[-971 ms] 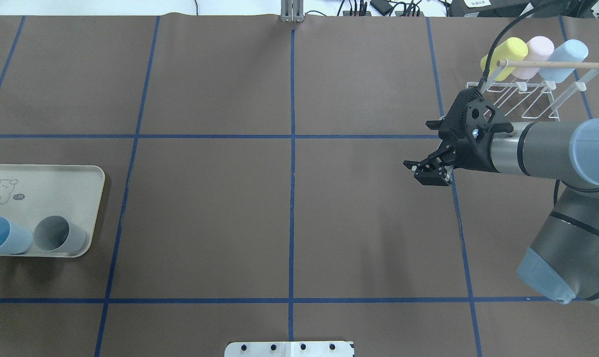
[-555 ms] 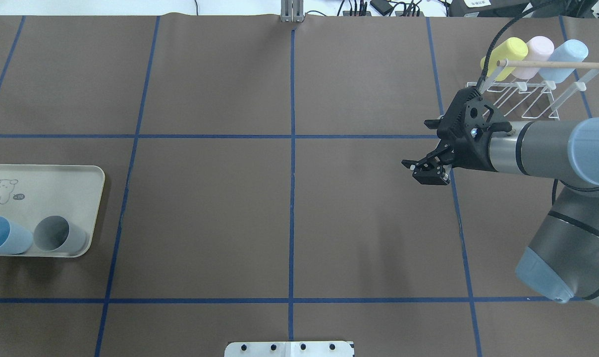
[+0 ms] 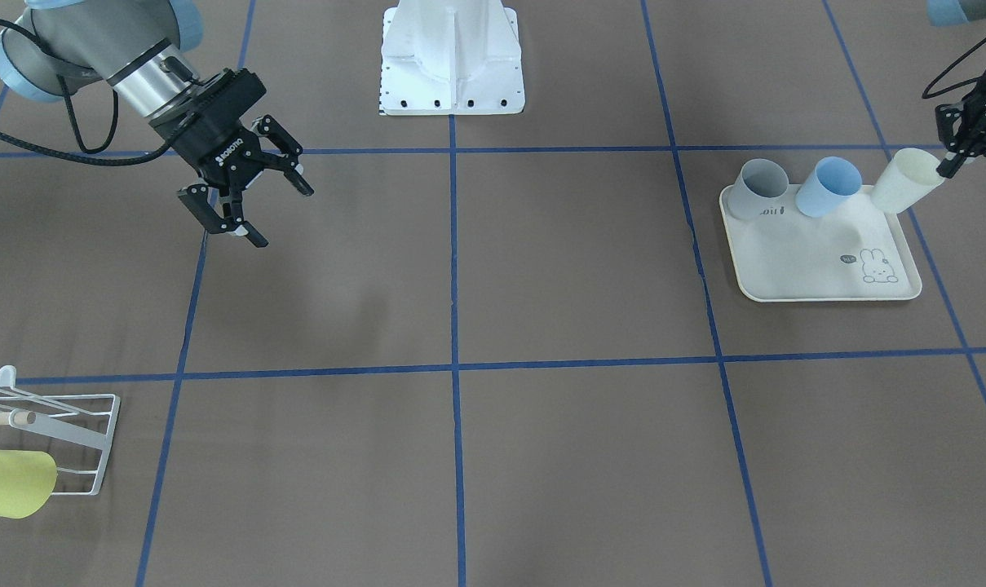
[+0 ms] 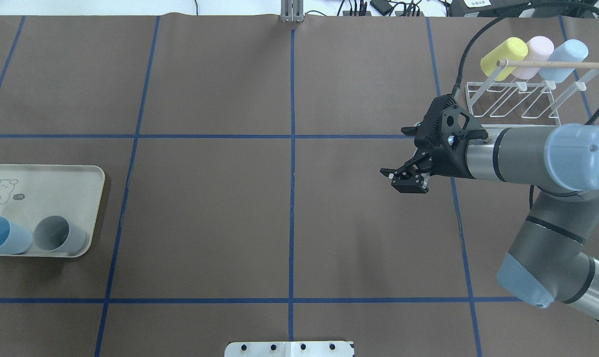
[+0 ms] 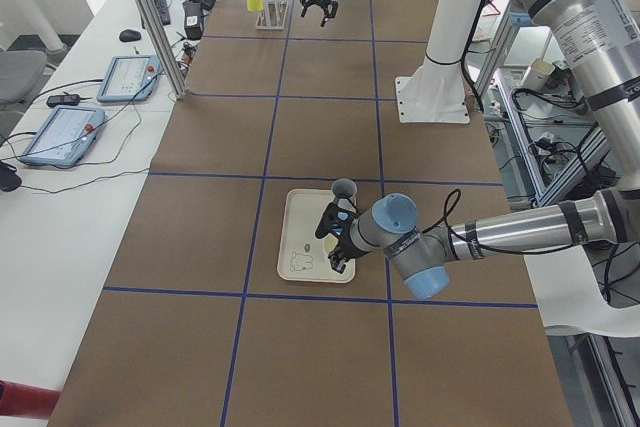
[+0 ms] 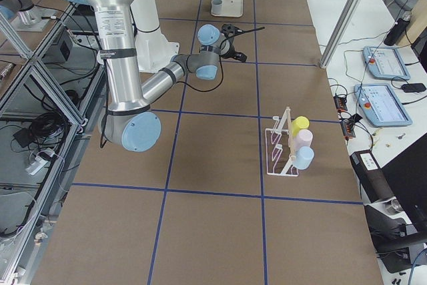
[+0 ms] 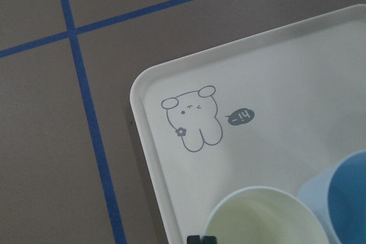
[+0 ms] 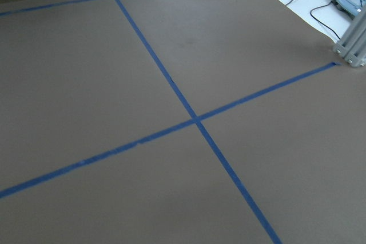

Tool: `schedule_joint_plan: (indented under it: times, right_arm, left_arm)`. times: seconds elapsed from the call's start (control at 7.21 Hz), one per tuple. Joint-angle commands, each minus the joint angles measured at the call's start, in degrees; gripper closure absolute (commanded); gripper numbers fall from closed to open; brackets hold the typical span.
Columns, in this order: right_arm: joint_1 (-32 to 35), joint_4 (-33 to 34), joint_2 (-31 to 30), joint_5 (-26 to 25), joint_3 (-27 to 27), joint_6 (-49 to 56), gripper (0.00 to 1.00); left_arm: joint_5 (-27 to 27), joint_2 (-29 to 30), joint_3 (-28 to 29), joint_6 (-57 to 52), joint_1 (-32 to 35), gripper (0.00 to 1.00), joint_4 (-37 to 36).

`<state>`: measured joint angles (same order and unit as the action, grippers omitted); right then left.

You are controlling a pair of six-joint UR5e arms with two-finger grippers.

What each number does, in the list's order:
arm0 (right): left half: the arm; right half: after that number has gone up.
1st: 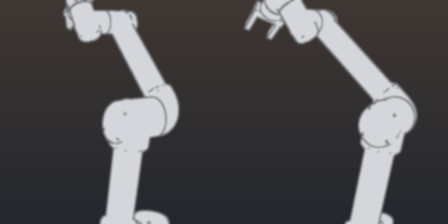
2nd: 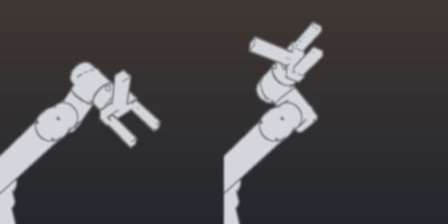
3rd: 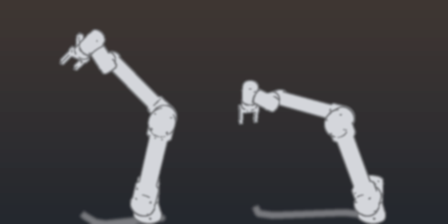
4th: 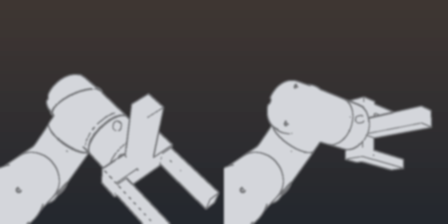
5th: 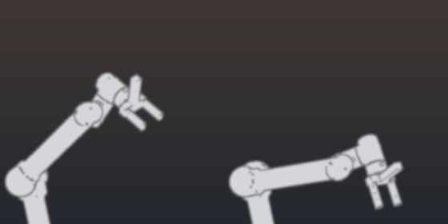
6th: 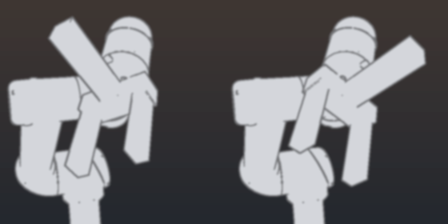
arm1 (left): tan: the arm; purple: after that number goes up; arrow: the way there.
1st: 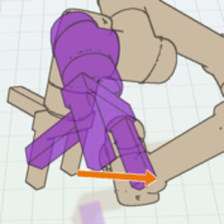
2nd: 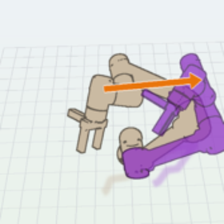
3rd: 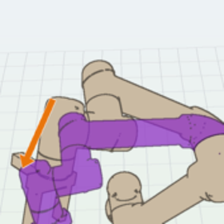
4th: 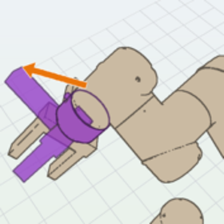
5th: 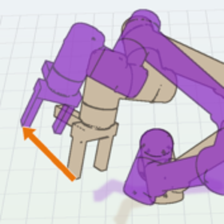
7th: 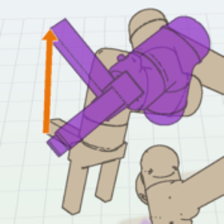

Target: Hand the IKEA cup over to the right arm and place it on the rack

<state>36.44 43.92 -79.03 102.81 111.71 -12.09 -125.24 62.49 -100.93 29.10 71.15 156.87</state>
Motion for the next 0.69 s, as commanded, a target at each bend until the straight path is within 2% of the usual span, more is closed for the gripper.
schedule_joint_plan:
  times: [0.0,0.14,0.28,0.42,0.55]
  right_arm:
    - [-3.2,-0.2,4.5,-0.4,-1.2,-0.6,0.0]
    - [-5.1,-2.9,4.8,-0.6,-1.6,-0.6,0.0]
    - [-6.4,-8.4,4.8,-0.8,-3.6,-0.7,0.0]
    - [-8.2,-13.9,4.8,-2.6,-5.7,-0.7,0.0]
    - [-11.5,-15.3,5.5,-7.2,-5.9,-0.7,0.0]
  left_arm:
    - [-6.7,3.6,-14.4,-1.3,9.8,1.0,-20.2]
    - [-6.9,5.9,-21.7,-0.5,10.1,1.0,-31.5]
    - [-9.4,8.9,-24.6,6.6,10.1,1.0,-35.2]
    - [-11.7,13.1,-25.1,18.7,10.0,1.0,-34.6]
    - [-11.8,16.3,-25.3,28.4,8.1,1.0,-32.4]
